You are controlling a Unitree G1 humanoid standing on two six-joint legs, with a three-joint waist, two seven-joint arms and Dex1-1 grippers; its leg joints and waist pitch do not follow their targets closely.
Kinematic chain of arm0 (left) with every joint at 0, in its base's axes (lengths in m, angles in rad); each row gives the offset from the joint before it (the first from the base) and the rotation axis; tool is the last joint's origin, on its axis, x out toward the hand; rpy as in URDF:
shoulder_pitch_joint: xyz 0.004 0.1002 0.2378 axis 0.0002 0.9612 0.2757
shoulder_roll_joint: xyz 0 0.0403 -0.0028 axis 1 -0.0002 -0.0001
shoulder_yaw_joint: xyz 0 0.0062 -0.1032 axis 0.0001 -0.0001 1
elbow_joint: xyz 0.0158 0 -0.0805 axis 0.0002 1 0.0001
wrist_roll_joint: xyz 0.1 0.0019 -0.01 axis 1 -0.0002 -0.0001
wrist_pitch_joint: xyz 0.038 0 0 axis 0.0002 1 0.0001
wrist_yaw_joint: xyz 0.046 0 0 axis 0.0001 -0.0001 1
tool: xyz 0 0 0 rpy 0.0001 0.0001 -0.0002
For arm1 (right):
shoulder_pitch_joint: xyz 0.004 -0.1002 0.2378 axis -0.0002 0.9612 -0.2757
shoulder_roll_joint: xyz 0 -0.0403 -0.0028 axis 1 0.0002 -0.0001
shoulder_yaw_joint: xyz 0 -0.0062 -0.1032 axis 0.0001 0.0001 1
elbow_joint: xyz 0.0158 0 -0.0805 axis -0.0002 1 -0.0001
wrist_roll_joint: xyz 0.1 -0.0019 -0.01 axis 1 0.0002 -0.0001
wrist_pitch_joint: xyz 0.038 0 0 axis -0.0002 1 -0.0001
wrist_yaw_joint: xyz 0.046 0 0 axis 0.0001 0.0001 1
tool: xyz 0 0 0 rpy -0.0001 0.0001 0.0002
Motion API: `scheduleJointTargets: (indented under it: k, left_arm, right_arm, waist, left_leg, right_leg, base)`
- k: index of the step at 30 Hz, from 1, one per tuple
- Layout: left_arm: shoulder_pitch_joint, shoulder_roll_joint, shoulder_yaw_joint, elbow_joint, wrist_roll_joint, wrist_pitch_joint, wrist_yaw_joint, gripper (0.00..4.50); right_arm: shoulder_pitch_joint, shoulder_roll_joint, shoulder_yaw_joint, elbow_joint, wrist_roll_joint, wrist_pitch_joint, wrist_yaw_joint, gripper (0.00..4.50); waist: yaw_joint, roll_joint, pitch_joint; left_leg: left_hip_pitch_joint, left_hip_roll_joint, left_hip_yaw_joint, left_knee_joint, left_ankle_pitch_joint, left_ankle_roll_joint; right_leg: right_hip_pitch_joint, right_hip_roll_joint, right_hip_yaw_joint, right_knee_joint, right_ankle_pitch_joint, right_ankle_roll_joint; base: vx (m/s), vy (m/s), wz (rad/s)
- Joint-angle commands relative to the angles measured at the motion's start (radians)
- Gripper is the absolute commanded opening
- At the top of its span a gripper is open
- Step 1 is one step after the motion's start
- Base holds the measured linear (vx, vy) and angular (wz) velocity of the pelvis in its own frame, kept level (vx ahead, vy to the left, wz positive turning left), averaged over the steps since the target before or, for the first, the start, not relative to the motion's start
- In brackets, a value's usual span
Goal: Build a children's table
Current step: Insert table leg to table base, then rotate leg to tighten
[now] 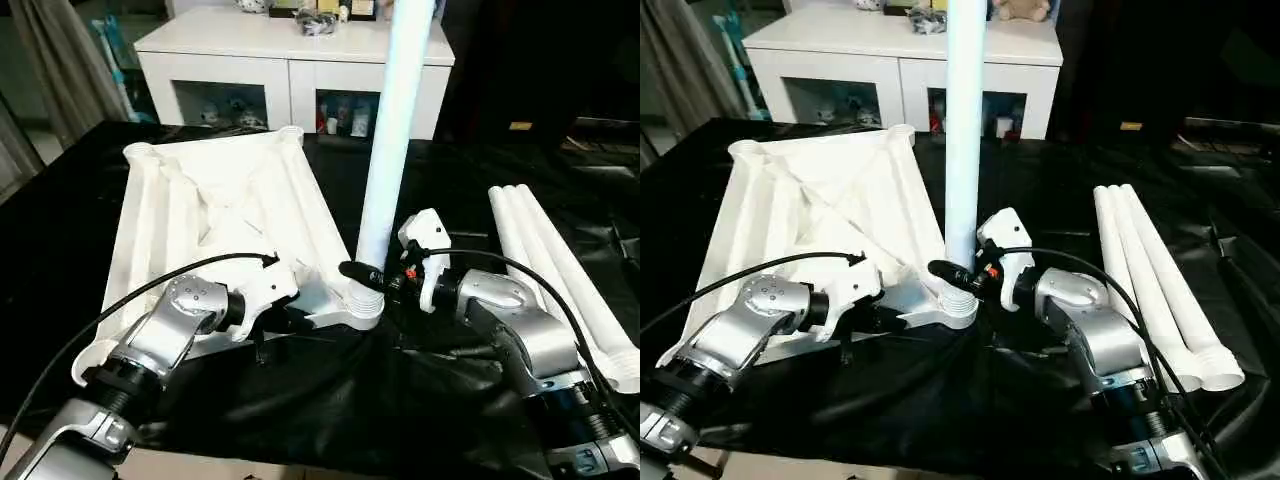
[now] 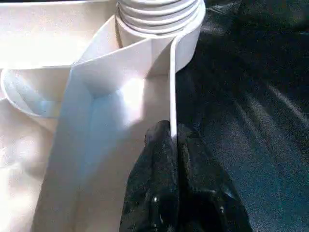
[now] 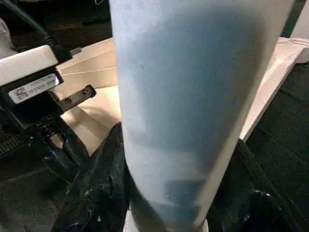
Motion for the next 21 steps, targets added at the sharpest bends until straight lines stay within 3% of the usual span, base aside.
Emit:
scheduleJointTargets:
  k: [1,8,17,20,21]
  left_arm:
    - [-0.003,0.033,0.015,0.039,0.034,0.014,0.023,0.0]
    - [-0.009,0.047,0.02,0.046,0.031,0.011,0.0,0.0]
    - [-0.007,0.055,0.013,0.046,0.04,0.007,-0.01,0.0]
    - [-0.009,0.045,0.009,0.059,0.053,0.013,0.015,0.0]
    - [-0.015,0.02,0.008,0.076,0.066,0.037,0.059,0.0]
  right_arm:
    - [0.068,-0.018,0.047,0.088,-0.033,0.043,0.011,1.83]
    - [0.085,-0.018,0.027,0.094,-0.037,0.027,0.001,1.83]
    - [0.094,-0.014,0.035,0.103,-0.055,0.008,-0.014,1.83]
    - [0.089,0.019,0.026,0.13,-0.077,-0.003,-0.083,1.83]
    - [0.075,0.057,0.016,0.168,-0.097,-0.011,-0.157,1.83]
  waist:
    - [-0.001,0.009,-0.028]
    - [0.003,0.017,-0.027]
    - [0.002,0.015,-0.027]
    - [0.001,0.014,-0.026]
    - [-0.001,0.015,-0.024]
  left_leg:
    - [0.02,0.068,-0.036,-0.093,-0.402,-0.059]
    - [0.023,0.067,-0.036,-0.093,-0.417,-0.059]
    - [0.023,0.068,-0.036,-0.096,-0.421,-0.06]
    - [0.022,0.067,-0.036,-0.097,-0.425,-0.061]
    - [0.025,0.065,-0.037,-0.097,-0.443,-0.067]
  right_leg:
    - [0.0,-0.091,0.055,-0.105,-0.279,-0.157]
    - [0.002,-0.092,0.056,-0.109,-0.312,-0.16]
    - [0.001,-0.091,0.055,-0.108,-0.307,-0.163]
    - [-0.001,-0.091,0.055,-0.109,-0.32,-0.159]
    - [-0.005,-0.092,0.056,-0.113,-0.367,-0.15]
  base:
    - [0.0,0.0,0.0]
    - [0.0,0.0,0.0]
    - [0.0,0.0,0.0]
    - [0.0,0.0,0.0]
    - [0.0,0.0,0.0]
